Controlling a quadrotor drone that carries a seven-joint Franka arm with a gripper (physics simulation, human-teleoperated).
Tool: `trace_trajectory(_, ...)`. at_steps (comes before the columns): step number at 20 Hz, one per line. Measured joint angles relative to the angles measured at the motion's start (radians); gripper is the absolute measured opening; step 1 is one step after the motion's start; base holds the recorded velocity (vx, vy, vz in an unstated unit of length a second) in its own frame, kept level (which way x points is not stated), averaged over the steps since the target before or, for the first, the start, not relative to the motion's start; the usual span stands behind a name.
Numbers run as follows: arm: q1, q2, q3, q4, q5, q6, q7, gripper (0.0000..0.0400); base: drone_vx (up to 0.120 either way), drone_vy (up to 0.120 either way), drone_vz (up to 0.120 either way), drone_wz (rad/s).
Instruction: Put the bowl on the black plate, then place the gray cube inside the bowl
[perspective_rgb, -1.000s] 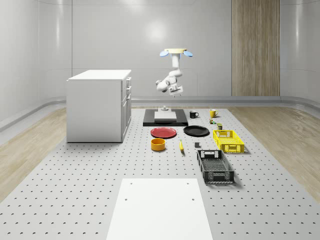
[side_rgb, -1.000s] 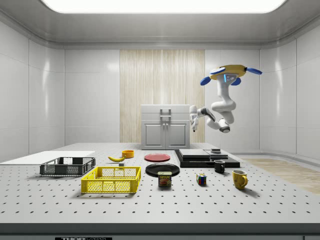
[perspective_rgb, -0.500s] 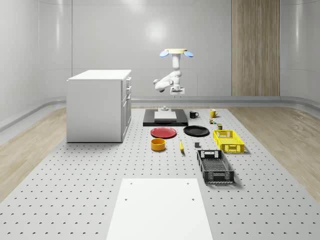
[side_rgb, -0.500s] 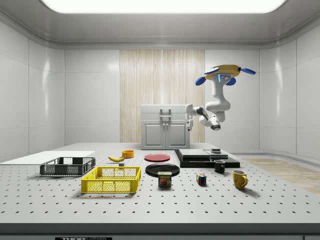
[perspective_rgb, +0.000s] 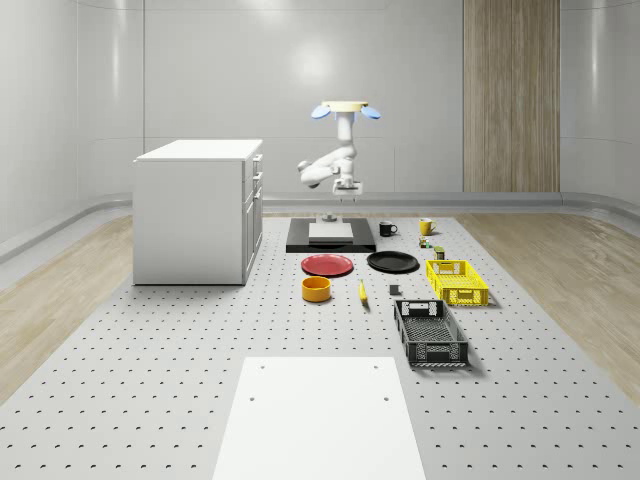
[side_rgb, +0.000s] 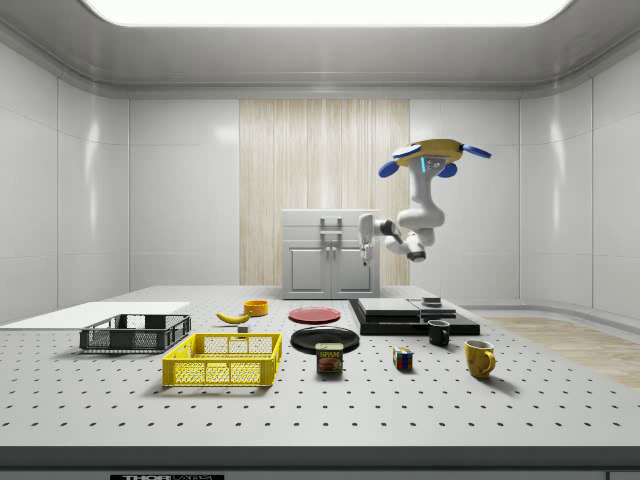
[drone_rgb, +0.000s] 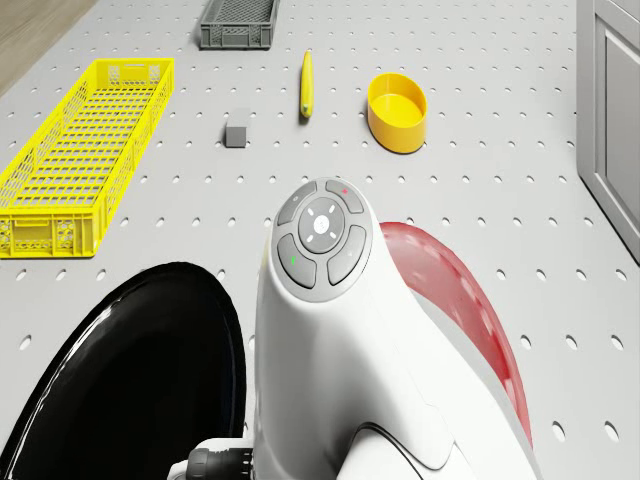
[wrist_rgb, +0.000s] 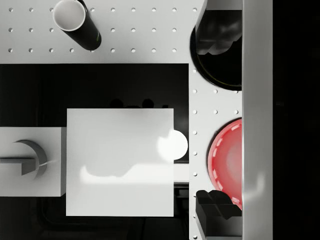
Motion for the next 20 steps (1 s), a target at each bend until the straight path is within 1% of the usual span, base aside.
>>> trace_trajectory(8, -0.019, -0.042, 0.016, 0.003, 0.021, 0.035, 0.017, 0.04, 0.12, -0.12, -0.12, 0.0)
trace_trajectory(13, -0.028, -0.067, 0.024, 0.005, 0.034, 0.058, 0.025, 0.04, 0.12, -0.112, 0.0, 0.0)
trace_trajectory(19, -0.037, -0.096, 0.033, 0.007, 0.049, 0.084, 0.034, 0.04, 0.12, 0.0, 0.0, 0.0)
trace_trajectory(20, -0.039, -0.101, 0.034, 0.007, 0.052, 0.088, 0.036, 0.04, 0.12, 0.0, -0.12, 0.0)
